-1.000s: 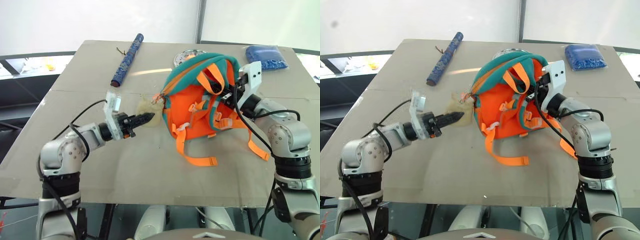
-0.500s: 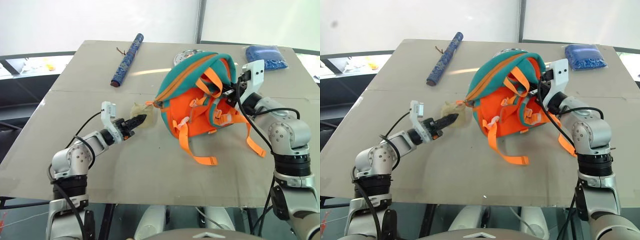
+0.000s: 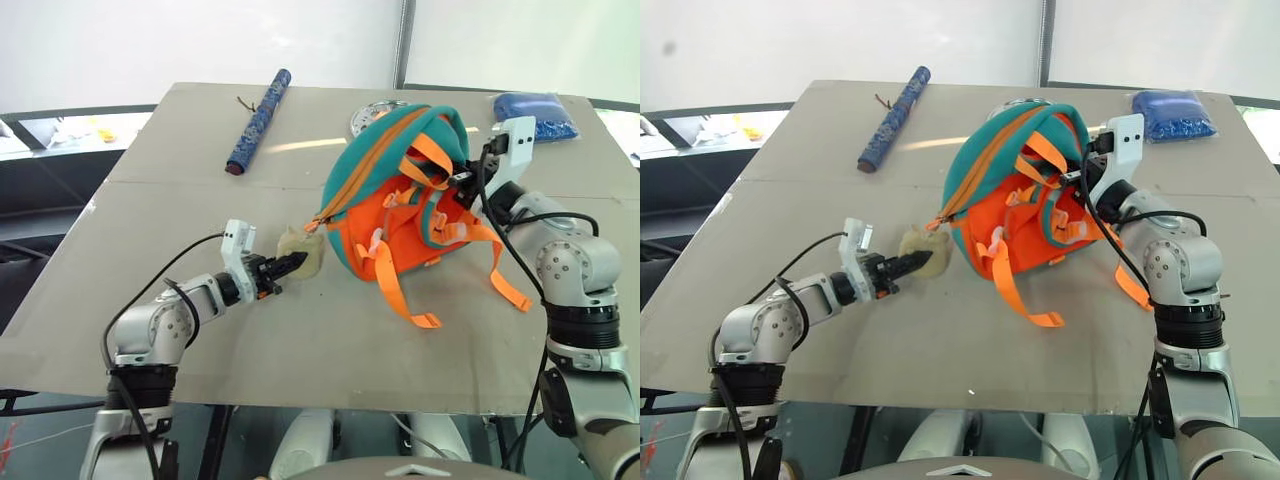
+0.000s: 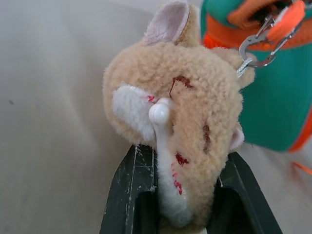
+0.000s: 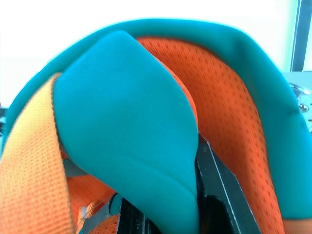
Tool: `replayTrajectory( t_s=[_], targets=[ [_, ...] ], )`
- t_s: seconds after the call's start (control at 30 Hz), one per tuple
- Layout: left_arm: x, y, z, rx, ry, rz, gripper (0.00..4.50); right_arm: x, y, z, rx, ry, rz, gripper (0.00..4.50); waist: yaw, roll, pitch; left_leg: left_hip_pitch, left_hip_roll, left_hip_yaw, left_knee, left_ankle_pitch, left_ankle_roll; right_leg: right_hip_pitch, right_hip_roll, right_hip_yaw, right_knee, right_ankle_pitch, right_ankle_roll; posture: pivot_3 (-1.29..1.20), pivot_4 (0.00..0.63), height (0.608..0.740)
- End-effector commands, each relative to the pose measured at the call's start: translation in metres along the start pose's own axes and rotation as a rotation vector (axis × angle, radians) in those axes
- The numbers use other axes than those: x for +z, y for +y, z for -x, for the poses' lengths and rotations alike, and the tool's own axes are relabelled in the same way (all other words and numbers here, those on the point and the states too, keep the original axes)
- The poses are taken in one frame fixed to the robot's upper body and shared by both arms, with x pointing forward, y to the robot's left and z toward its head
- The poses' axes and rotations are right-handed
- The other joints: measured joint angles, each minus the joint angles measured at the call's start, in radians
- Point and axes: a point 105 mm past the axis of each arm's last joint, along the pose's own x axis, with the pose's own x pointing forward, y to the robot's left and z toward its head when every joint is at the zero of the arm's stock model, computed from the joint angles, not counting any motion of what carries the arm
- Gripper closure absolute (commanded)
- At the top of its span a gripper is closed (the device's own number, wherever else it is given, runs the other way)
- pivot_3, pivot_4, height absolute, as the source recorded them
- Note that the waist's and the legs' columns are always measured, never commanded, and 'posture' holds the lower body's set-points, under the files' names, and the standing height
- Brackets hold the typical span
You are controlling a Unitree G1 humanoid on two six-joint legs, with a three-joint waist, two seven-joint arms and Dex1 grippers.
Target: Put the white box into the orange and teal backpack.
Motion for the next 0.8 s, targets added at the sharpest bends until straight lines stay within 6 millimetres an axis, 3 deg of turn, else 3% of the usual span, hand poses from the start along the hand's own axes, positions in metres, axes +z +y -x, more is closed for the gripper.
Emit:
replayTrajectory(
  t_s=[0.03,0.13,0.23,0.4,0.53,0.67,0.8],
  targets=[
    [0.018,0.025,0.017,0.116,-0.102,0.066,4.11,0.084,-0.018,0.029,-0.061,-0.328,0.052,4.5,-0.003,0.0,0.0,0.0,0.0,0.0,0.0,0.0,0.0,0.0,0.0,0.0,0.0,0.0,0.0,0.0,0.15,0.733],
    [0.06,-0.02,-0.001,-0.073,-0.215,0.022,4.12,0.094,0.03,0.031,0.219,-0.355,0.052,4.5,-0.002,0.0,0.001,-0.005,0.0,-0.001,0.0,0.0,0.0,-0.004,0.0,-0.001,-0.001,0.0,0.0,0.0,0.15,0.733],
    [0.072,-0.045,-0.01,-0.16,-0.234,0.015,4.12,0.109,0.029,0.032,0.197,-0.439,0.014,4.5,-0.011,0.0,0.001,-0.015,0.0,-0.002,0.001,0.0,0.0,-0.013,-0.001,-0.002,0.0,0.0,0.0,0.0,0.15,0.733],
    [0.036,-0.028,-0.014,-0.059,-0.069,-0.026,4.12,0.137,-0.022,0.044,-0.071,-0.618,-0.087,4.5,-0.028,0.0,0.001,-0.016,-0.001,-0.001,0.0,0.0,0.0,-0.016,-0.001,-0.001,0.0,0.0,0.0,0.0,0.15,0.733],
    [0.009,0.001,-0.016,0.093,0.025,-0.008,4.12,0.145,-0.043,0.055,-0.188,-0.683,-0.107,4.5,-0.035,0.0,0.001,-0.017,-0.001,-0.001,0.0,0.0,0.0,-0.017,-0.001,0.0,0.0,0.0,0.0,0.0,0.15,0.733],
    [-0.001,0.011,-0.016,0.146,0.063,-0.042,4.12,0.147,-0.047,0.059,-0.21,-0.697,-0.111,4.5,-0.037,0.0,0.001,-0.017,-0.001,0.0,0.0,0.0,0.0,-0.017,-0.001,0.0,0.0,0.0,0.0,0.0,0.15,0.733],
    [-0.001,-0.023,-0.037,0.005,0.081,-0.169,4.12,0.155,-0.04,0.075,-0.204,-0.713,-0.063,4.5,-0.031,0.0,0.001,-0.017,-0.001,0.0,0.0,0.0,0.0,-0.017,-0.001,0.001,0.0,0.0,0.0,0.0,0.15,0.733]
  ],
)
